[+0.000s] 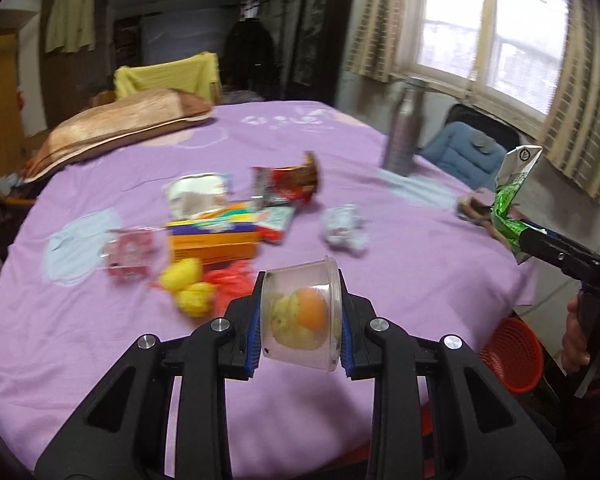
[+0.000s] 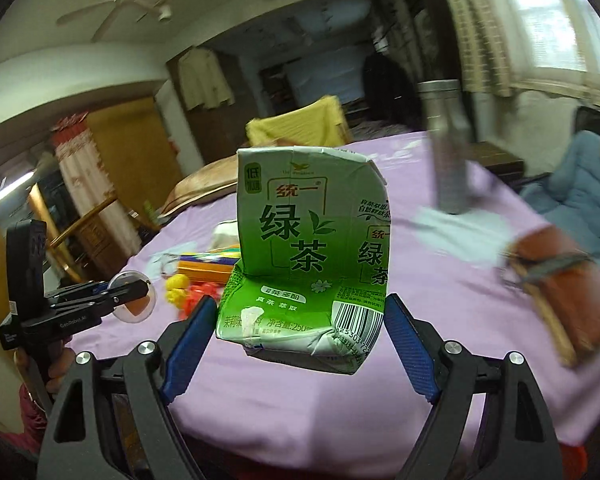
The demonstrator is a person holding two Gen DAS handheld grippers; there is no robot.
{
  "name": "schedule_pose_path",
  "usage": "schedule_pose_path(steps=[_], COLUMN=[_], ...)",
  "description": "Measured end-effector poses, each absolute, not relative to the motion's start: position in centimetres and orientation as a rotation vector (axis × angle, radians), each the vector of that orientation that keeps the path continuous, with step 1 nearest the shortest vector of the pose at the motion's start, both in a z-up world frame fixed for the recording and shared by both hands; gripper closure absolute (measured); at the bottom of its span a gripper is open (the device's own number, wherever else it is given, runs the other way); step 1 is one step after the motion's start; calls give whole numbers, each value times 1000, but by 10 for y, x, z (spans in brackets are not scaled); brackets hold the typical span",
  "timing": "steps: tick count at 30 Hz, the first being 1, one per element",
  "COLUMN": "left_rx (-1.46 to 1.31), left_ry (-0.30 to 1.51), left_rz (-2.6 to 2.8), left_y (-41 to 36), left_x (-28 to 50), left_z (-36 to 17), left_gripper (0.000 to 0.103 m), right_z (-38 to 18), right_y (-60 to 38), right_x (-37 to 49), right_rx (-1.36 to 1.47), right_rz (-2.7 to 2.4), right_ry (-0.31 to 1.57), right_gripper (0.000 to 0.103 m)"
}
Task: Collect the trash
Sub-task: 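Lift the cup and carton and carry both toward the red wastebasket, then open the right gripper over the wastebasket while the left gripper releases the cup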
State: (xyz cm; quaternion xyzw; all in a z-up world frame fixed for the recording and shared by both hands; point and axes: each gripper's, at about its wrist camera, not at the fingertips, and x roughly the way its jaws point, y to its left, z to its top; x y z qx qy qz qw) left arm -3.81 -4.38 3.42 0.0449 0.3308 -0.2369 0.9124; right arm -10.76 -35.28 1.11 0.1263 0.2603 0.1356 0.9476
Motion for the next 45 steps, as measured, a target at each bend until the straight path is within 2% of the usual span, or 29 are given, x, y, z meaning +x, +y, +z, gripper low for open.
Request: schedule_pose_path(steps=[6, 12, 21, 25, 32, 33, 34, 36, 42, 45], left_rx=[152, 202, 351, 449, 561, 569, 571, 547, 499, 461], left_ry=[690, 700, 781, 817, 842, 839, 837, 815, 747, 745], left_rz=[-670, -841, -1017, -1086, -1204, -1212, -1212, -1203, -1114, -1052], left_y=[-124, -199, -315, -367, -448, -453, -458, -460, -434, -416], left_x=[-65, -87, -115, -132, -163, -165, -167, -168, -155, -140], left_z=[30, 25, -4, -26, -55, -56, -56, -52, -34, -27], left_gripper=[72, 72, 72, 72, 70, 61, 43, 27, 15, 13], right_z=[-4, -43, -150, -149, -139, -138, -136, -137, -134, -128], right_y=[-425, -496, -567, -597, -638, -641, -644, -645, -639, -630], right_x=[-171, -232, -244, -272, -316, -317, -313, -314, -312, -308], right_rx=[281, 328, 370, 496, 645, 652, 658, 664, 664, 649], right_rz=[82, -150, -398, -419, -467, -467, -465, -456, -416, -396], right_ry=[521, 565, 846, 734, 567, 562, 559, 554, 547, 546], right_gripper=[20, 20, 15, 9, 9, 9, 9, 9, 9, 9])
